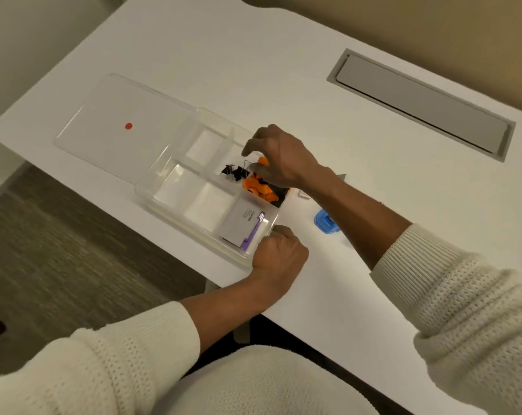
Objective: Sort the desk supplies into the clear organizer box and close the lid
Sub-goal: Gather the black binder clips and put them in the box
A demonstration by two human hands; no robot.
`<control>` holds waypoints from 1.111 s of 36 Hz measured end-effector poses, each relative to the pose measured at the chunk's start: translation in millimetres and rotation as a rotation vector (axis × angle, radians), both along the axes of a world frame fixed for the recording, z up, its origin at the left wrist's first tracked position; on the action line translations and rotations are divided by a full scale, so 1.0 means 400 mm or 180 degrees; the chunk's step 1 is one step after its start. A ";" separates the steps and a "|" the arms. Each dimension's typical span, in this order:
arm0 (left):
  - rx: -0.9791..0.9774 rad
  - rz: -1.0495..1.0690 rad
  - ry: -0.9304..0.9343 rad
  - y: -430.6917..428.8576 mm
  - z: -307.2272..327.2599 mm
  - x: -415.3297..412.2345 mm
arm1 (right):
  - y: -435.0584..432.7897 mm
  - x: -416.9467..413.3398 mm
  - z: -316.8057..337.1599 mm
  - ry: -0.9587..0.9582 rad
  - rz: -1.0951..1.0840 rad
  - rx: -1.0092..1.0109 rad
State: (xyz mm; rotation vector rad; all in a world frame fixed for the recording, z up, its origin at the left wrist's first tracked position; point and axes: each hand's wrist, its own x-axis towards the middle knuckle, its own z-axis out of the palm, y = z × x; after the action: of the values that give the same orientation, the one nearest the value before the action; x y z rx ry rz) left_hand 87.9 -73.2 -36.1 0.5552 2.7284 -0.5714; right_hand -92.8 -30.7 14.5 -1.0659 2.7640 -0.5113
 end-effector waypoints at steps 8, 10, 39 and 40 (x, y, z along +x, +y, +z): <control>-0.0043 0.0114 -0.0349 0.004 0.029 -0.001 | 0.110 0.036 -0.054 0.0230 0.0341 0.0490; 0.0095 0.0120 -0.0395 0.005 0.022 -0.003 | 0.121 0.041 -0.065 0.0261 0.0407 0.0529; 0.4481 0.3867 -0.0382 -0.196 0.160 -0.226 | 0.137 0.044 -0.074 0.0005 -0.0071 -0.0100; 0.4536 0.3957 -0.0323 -0.213 0.160 -0.246 | 0.133 0.047 -0.075 -0.0012 -0.0118 -0.0102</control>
State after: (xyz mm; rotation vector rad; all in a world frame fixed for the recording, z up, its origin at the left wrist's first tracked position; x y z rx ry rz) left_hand -10.4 -158.5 28.0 -0.8587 2.2617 1.6146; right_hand -74.2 22.6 -15.6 -1.0209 2.7864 -0.5636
